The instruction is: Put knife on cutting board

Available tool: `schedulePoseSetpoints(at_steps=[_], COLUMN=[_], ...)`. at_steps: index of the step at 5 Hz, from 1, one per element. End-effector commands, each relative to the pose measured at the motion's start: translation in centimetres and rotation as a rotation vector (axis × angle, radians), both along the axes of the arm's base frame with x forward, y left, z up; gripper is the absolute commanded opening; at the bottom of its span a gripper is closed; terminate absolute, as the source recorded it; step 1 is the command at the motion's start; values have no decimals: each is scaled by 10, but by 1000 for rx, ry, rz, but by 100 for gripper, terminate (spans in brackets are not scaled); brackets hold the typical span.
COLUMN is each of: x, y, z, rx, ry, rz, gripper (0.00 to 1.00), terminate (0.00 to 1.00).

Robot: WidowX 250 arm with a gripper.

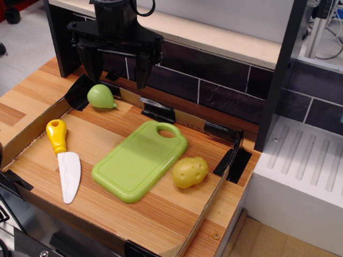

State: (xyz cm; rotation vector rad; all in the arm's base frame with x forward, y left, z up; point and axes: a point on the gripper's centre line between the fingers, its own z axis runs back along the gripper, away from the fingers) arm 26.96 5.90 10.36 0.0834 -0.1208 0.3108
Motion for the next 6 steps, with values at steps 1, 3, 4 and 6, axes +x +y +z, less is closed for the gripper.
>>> schedulePoseSetpoints(at_steps=[1, 3, 4, 6], x=[0, -10, -12, -30], y=[0, 38, 61, 81], z=[0, -7, -15, -37], rx=[0, -95, -131, -172], ry=[0, -98, -71, -42], rz=[0, 104, 219, 390], gripper=[100, 100, 100, 100], terminate=[0, 0, 0, 0])
